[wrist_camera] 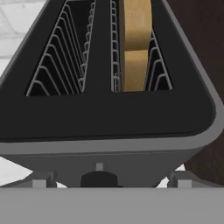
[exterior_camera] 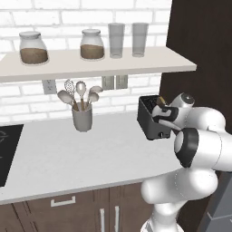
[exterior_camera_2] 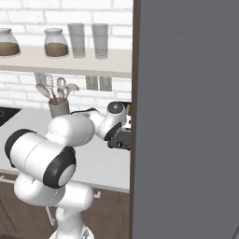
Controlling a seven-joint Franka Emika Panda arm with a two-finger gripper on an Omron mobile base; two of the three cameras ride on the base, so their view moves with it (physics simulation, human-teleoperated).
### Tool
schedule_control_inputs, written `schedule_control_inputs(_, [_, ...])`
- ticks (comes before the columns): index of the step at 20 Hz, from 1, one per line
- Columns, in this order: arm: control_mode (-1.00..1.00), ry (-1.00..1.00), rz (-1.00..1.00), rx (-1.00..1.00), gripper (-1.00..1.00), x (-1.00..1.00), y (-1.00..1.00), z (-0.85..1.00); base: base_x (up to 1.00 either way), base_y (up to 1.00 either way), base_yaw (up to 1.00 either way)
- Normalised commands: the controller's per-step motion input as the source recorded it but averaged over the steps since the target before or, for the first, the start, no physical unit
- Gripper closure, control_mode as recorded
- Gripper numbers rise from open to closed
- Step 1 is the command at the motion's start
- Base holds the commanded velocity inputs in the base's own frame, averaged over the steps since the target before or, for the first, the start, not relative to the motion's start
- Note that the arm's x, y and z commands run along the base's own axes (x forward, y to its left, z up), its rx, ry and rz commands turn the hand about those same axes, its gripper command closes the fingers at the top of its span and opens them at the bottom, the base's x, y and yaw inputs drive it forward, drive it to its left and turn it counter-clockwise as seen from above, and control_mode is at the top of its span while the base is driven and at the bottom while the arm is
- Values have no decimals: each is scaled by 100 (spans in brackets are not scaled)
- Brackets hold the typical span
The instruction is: Start the toaster. Once the lever pops up, take the bread to the plate on the dining counter.
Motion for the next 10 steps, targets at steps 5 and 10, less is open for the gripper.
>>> schedule_control_inputs(5, [-100,0,0,0,-100,0,5,0,0,0,0])
schedule_control_inputs(10, [-100,0,0,0,-100,0,2,0,0,0,0])
